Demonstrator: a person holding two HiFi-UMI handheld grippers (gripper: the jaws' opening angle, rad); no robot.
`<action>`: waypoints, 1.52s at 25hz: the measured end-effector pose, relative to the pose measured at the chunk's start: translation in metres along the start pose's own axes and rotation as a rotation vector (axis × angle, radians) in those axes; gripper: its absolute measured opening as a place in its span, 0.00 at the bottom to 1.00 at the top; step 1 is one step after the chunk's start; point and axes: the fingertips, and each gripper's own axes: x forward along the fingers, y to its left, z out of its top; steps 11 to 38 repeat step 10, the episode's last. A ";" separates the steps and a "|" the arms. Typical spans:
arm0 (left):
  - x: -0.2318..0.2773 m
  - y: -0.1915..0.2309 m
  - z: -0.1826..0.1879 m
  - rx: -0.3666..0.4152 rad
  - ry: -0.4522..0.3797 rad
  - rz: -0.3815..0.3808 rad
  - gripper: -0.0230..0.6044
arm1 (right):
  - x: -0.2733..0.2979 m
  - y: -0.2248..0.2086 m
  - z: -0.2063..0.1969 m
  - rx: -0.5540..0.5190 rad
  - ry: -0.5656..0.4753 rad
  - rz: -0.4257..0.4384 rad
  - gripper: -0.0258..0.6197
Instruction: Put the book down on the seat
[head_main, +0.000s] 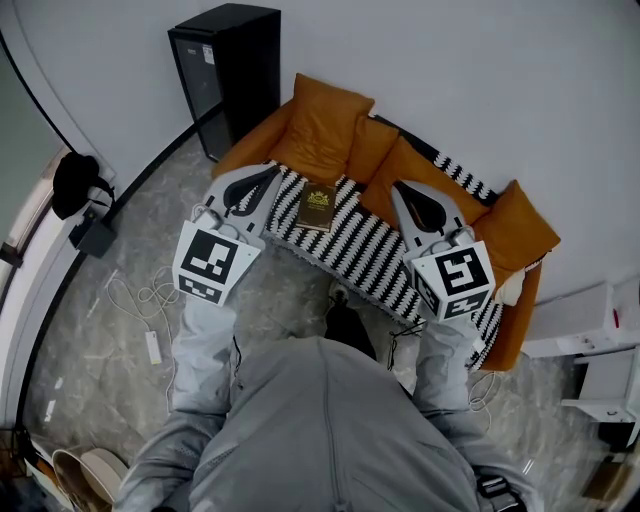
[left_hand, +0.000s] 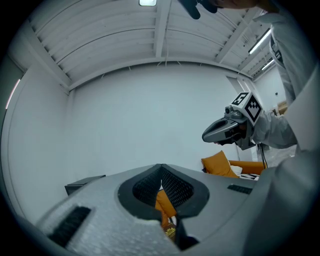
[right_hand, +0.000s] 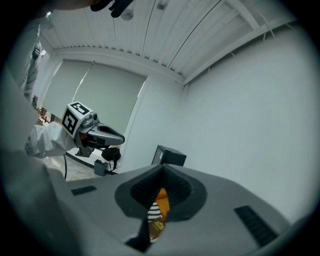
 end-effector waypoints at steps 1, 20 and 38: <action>0.001 -0.001 -0.001 -0.001 0.002 -0.001 0.08 | 0.000 -0.002 -0.001 0.002 0.000 -0.001 0.08; 0.009 0.002 -0.011 -0.012 0.019 0.002 0.08 | 0.010 -0.007 -0.010 0.010 0.003 0.005 0.08; 0.009 0.002 -0.011 -0.012 0.019 0.002 0.08 | 0.010 -0.007 -0.010 0.010 0.003 0.005 0.08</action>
